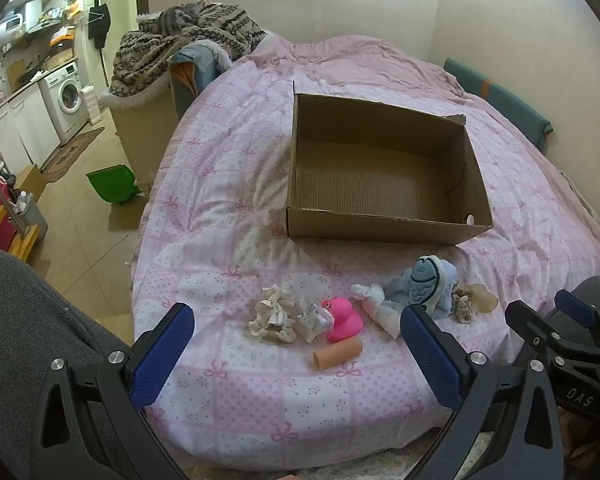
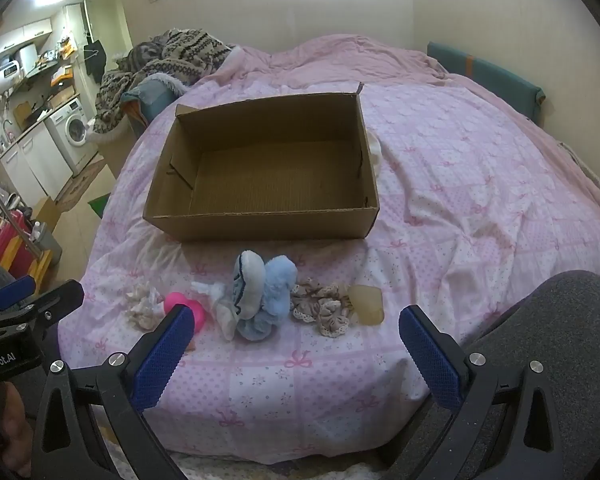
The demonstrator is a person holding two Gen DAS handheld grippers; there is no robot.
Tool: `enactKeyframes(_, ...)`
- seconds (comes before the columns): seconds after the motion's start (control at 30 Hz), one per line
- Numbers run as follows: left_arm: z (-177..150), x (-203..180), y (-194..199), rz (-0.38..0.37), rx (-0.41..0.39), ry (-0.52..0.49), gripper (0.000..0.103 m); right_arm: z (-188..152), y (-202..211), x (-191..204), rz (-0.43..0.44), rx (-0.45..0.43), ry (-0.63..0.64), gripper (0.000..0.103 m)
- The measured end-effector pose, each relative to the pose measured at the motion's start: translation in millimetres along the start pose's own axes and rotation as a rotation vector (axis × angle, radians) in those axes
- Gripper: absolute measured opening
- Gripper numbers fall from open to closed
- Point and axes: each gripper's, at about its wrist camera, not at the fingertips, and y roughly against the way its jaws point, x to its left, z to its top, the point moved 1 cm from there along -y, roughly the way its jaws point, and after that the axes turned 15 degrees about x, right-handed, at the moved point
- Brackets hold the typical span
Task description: Organize soft objects
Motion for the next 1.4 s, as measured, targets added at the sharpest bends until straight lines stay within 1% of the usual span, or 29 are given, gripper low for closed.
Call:
enactKeyframes(0.83,0.1,0.2,-0.1,0.001,0.006,0.0,0.103,0.4,-0.4,0.3,0.0,0.003,0.002,0.103)
enactKeyframes(0.97,3.3,-0.9,-3.5,0.004,0.026,0.01,0.103,2.4,1.0,-1.2,0.008,0.004,-0.007,0.103)
enactKeyframes(1.03,6.3,1.7,-7.5,0.001,0.049,0.014,0.103,7.7,0.4,-4.5,0.032,0.024,-0.018,0.103)
enactKeyframes(1.1,11.2,4.3,-8.7,-0.001,0.073,0.015,0.103,18.4,-0.3,-13.0,0.076,0.044,-0.049,0.103)
enactKeyframes(1.23,23.8,12.2,-13.7,0.006,0.118,0.03,0.103,47.3,-1.4,-32.2,0.107,0.084,-0.083,0.103)
enactKeyframes(1.33,37.6,18.0,-19.6,0.023,0.149,0.041,0.103,67.4,-13.2,-49.5,0.143,0.17,-0.122,0.103)
enactKeyframes(1.4,46.3,23.0,-25.8,0.035,0.18,0.044,0.103,76.0,-29.3,-56.6,0.152,0.255,-0.129,0.103)
